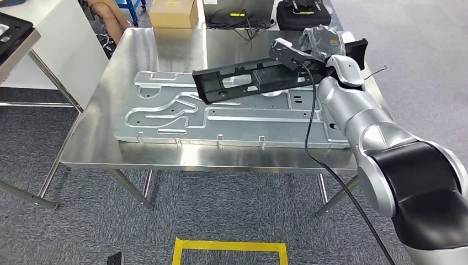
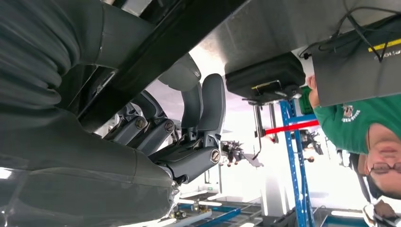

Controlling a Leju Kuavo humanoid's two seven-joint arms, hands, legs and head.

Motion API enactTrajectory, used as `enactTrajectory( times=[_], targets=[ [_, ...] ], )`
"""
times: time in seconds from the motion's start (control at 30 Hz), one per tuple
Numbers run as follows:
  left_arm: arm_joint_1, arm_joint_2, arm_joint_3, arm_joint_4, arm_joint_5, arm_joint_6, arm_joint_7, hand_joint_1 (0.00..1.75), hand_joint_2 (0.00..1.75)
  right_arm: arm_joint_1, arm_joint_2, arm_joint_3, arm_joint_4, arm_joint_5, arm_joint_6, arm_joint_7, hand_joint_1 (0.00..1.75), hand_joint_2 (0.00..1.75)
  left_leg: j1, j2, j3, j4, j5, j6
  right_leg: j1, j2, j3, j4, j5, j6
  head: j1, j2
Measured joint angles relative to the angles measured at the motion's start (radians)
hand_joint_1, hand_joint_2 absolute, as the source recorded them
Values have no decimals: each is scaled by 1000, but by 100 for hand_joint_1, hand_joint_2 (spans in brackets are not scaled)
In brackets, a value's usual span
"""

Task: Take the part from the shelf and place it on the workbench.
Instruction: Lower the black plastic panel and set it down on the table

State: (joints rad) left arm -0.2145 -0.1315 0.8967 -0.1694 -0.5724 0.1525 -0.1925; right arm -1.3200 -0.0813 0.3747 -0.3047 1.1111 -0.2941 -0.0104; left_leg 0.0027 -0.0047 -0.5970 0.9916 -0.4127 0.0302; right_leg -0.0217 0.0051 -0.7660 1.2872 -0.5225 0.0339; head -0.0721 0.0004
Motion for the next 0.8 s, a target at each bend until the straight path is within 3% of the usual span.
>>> enactTrajectory(
  times=[0.07, 0.13, 0.27, 0.33, 0.43, 0.47, 0.5, 0.53, 0.6, 0.63, 0.73, 0.8],
  targets=[
    [4, -2, 1, 0, 0, -2, -1, 0, 175, 0, 0, -2, 0, 2, 2, 0, 175, 175, 2, -2, 6, 15, -17, -7, -5, -3, 35, -109, 82, 4, 0, 0],
    [4, -4, 2, 0, -2, -3, 1, 0, 175, -1, -1, -3, 0, 3, 4, -2, 175, 175, -1, -4, 5, 32, -35, -17, -4, -4, 78, -213, 126, -1, 0, 0],
    [0, -5, 4, 0, -5, -3, 11, 0, 175, 3, -1, -4, -1, 3, 8, -6, 175, 175, -3, -3, 4, 41, -51, -37, -1, 0, 92, -239, 114, -28, -2, 0],
    [-1, -5, 4, 0, -8, -3, 14, 0, 175, 1, 2, -5, -3, 4, 8, -7, 175, 175, -1, -2, -16, 87, -77, -49, -5, 0, 101, -244, 110, -41, -2, 0],
    [-2, -5, 4, 0, -13, -3, 20, 0, 175, 1, 20, -5, -4, 7, 8, -8, 175, 175, 4, 0, -116, 272, -145, -60, -2, 4, 114, -246, 100, -51, -2, 0],
    [-2, -5, 4, 0, -15, -3, 23, 0, 175, 3, 28, -4, -4, 9, 8, -7, 175, 175, 5, 0, -146, 315, -149, -61, -1, 6, 119, -245, 96, -52, -2, 0],
    [-2, -5, 4, 0, -17, -3, 26, 0, 175, 6, 37, -4, -4, 11, 8, -5, 175, 175, 5, 0, -159, 323, -134, -60, 1, 8, 126, -245, 91, -52, -2, 0],
    [-3, -5, 4, 0, -19, -3, 28, 0, 175, 7, 45, -4, -4, 13, 8, -4, 175, 175, 5, 0, -152, 287, -96, -56, 2, 9, 135, -245, 85, -52, -2, 0],
    [-5, -5, 4, 0, -22, -3, 30, 0, 175, 6, 58, -4, -5, 14, 7, -1, 175, 175, 1, 0, -99, 149, -8, -42, 6, 9, 154, -247, 73, -49, -2, 0],
    [-6, -5, 4, 0, -22, -3, 31, 0, 175, 4, 62, -4, -4, 14, 7, -1, 175, 175, -3, 0, -73, 90, 19, -34, 7, 8, 161, -248, 68, -47, -2, 0],
    [-11, -4, 4, 0, -22, -3, 31, 0, 175, 1, 67, -4, -5, 14, 8, -1, 175, 175, -10, -1, -46, 35, 17, -20, 7, 6, 166, -253, 62, -33, -2, 0],
    [-12, -4, 4, 0, -23, -2, 33, 0, 175, 0, 68, -4, -6, 15, 7, -2, 175, 175, -4, -1, -33, 17, 17, -13, 7, 2, 167, -249, 55, -22, -2, 0]
  ],
)
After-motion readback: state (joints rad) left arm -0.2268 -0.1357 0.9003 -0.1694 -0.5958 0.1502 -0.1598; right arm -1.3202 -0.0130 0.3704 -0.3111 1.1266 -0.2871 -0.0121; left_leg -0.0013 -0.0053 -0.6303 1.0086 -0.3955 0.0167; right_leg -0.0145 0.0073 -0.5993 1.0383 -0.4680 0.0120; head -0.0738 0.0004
